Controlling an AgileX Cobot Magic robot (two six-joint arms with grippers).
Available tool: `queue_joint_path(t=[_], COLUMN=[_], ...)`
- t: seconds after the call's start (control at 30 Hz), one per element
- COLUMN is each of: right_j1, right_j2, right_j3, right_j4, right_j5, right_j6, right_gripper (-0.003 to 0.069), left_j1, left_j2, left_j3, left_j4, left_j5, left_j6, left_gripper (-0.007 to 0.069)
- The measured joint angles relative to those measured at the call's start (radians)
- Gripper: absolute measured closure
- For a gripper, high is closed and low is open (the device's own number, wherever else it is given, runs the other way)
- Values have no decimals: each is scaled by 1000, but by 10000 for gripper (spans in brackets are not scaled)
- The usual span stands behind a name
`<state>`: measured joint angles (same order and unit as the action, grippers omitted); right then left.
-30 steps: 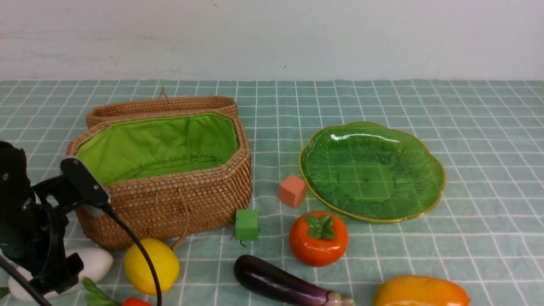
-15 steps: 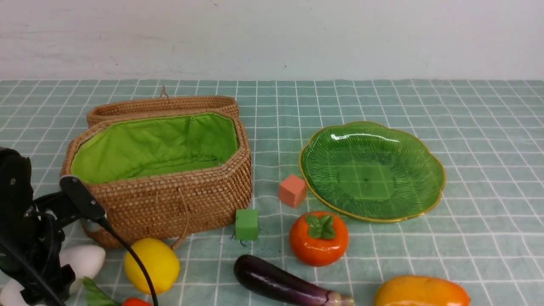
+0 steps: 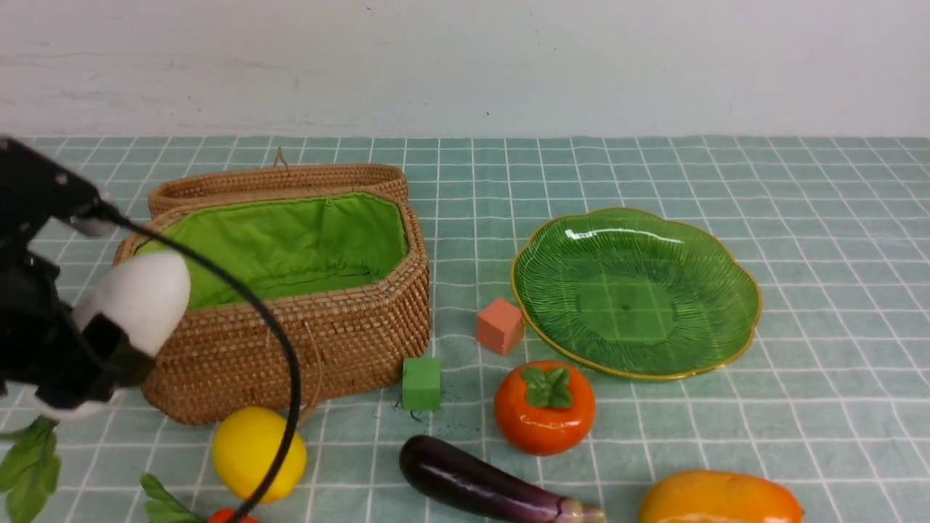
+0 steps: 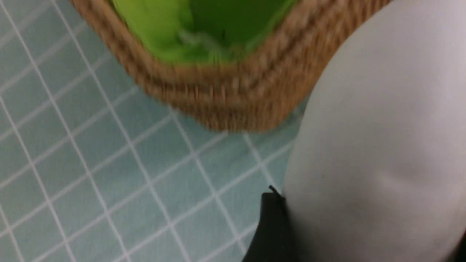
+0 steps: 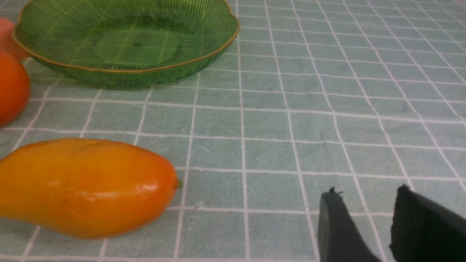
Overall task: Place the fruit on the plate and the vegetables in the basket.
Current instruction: Take a daikon with your left arm and place it on the basket on the left.
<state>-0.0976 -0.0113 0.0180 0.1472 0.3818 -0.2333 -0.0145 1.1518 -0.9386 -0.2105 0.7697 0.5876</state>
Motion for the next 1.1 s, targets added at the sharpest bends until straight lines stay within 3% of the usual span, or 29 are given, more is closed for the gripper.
queue_joint_path(t=[0.27,0.37,0.6,0.67,0.73,0.8,0.97,1.1], right_j1=[0,0,0,0,0,0,0,0], right_j2=[0,0,0,0,0,0,0,0], right_j3=[0,0,0,0,0,0,0,0], right_j4=[0,0,0,0,0,0,0,0], right_j5=[0,0,0,0,0,0,0,0], right_j6=[0,0,0,0,0,0,0,0], right_gripper=[417,417,417,417,417,417,417,417], left_j1=[0,0,-75,-94,-142,-155,-161,-161], left_j2=[205,266,394,402,418,423,423,389], left_j3=[-285,-310,-318,-318,-318,-318,-318,-318], left_j4=[-49,-39,159,186,236,261,288,252], left_j5=[-132,-206,-284,-295,-329,-343,-320,-199], left_j6=[-104,-85,-5,-16,-60,-77,-91,-137], left_gripper=[97,97,97,83,-4,-34,-40,-12])
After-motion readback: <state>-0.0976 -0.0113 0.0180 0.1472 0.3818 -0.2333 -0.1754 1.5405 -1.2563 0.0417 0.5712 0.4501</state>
